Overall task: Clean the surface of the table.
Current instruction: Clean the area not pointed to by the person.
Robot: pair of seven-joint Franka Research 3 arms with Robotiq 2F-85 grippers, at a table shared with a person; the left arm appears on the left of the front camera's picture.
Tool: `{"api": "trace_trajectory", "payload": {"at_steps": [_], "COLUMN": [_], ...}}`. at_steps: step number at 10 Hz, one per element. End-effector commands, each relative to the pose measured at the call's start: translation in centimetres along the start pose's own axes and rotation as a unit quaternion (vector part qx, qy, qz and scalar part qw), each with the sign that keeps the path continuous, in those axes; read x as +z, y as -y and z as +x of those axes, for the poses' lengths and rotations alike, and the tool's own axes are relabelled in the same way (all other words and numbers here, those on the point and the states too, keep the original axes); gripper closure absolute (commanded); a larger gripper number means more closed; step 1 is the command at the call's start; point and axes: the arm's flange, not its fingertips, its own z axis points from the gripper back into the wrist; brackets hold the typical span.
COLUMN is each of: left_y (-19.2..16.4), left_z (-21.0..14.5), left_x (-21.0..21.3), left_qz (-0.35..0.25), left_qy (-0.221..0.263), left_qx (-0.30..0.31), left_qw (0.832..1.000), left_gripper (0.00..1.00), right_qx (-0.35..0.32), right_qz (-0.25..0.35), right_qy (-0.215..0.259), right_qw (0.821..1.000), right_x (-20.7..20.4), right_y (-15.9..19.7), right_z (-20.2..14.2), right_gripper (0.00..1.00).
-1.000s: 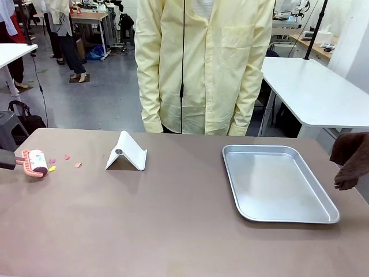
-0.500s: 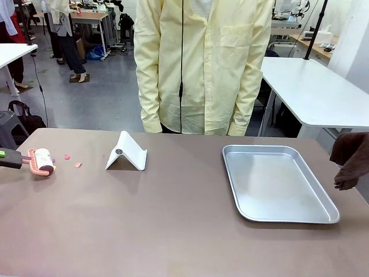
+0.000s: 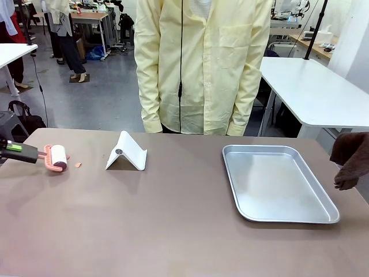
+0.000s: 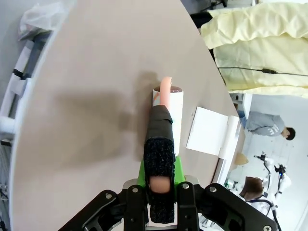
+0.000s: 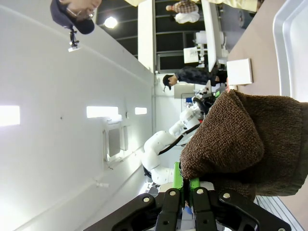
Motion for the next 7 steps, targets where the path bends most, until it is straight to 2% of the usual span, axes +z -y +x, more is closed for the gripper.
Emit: {"api": "trace_trajectory", "payload": {"at_steps": [1, 5, 7], "left_y": [0.2, 2.2, 3.0], "left_z": [0.3, 0.4, 0.5], "left_x": [-2.9, -6.7, -7.0], "left_qz": [0.036, 0.051, 0.018], "left_qy": [-0.016, -0.049, -0.046], "left_qx": [0.001, -0.006, -0.010], "left_qw": [0.999, 0.997, 0.999], "left_gripper": [0.78, 0.78, 0.78], "right_qx": [0.009, 0.009, 0.009], "right_qz": [0.005, 0.005, 0.005], "right_qy": [-0.005, -0.005, -0.005], "right_qw": [1.000, 1.000, 1.000], "right_x": [0.2, 0.2, 0.2], "right_y": [-0.3, -0.3, -0.3], "right_z": [0.1, 0.1, 0.1], "right_gripper": [0.95, 0.95, 0.95]}}
